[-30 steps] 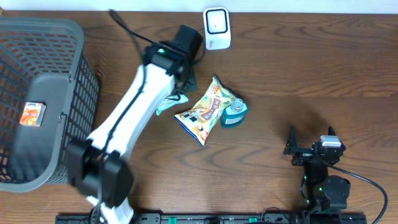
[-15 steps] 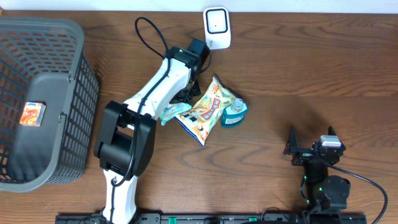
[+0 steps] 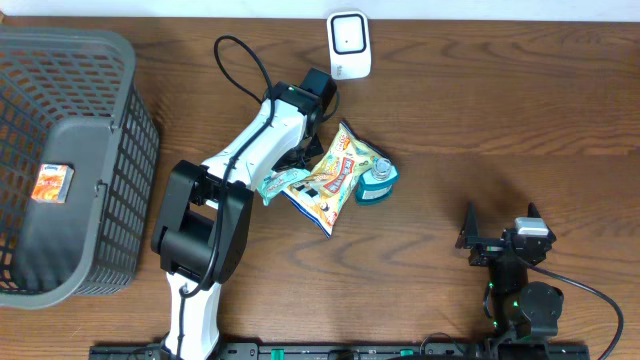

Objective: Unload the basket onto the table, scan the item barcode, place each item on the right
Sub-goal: 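Carry the green wipes pack to the scanner and release it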

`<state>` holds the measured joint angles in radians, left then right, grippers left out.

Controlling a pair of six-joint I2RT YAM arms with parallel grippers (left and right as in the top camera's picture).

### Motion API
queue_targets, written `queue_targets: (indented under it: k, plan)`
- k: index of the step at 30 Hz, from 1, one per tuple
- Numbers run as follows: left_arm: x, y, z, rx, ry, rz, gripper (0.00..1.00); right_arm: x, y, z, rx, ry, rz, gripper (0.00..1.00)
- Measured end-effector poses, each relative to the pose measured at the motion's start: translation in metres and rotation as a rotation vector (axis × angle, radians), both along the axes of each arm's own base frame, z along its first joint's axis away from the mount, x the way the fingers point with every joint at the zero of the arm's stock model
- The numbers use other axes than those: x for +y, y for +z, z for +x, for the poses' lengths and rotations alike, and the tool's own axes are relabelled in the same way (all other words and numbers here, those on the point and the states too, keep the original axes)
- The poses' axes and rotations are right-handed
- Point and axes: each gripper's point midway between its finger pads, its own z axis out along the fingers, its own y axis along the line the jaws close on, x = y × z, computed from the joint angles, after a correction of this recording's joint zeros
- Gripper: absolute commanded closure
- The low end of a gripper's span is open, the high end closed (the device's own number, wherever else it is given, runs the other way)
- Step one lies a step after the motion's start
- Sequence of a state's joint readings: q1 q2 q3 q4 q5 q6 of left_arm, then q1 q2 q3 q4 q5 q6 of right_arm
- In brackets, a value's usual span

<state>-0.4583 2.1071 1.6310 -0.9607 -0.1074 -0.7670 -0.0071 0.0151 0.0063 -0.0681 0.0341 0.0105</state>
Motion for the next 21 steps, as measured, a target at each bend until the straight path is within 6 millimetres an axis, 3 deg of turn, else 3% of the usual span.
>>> queue_targets:
  k: [12,14,17,21]
  plan:
    - [-0.013,0.000,0.003,-0.009,0.062,-0.074,0.83,0.000,0.000,0.000,0.000,0.000,0.000,0.01]
    - [-0.016,0.005,0.007,-0.022,0.062,-0.089,0.72,0.000,0.000,0.000,0.000,0.000,0.000,0.01]
    - [-0.022,0.020,0.015,-0.058,0.064,-0.121,0.25,0.000,0.000,0.000,0.000,0.000,0.000,0.01]
    - [-0.024,0.056,0.018,-0.134,0.059,-0.165,0.06,0.000,0.000,0.000,0.000,0.000,0.000,0.01]
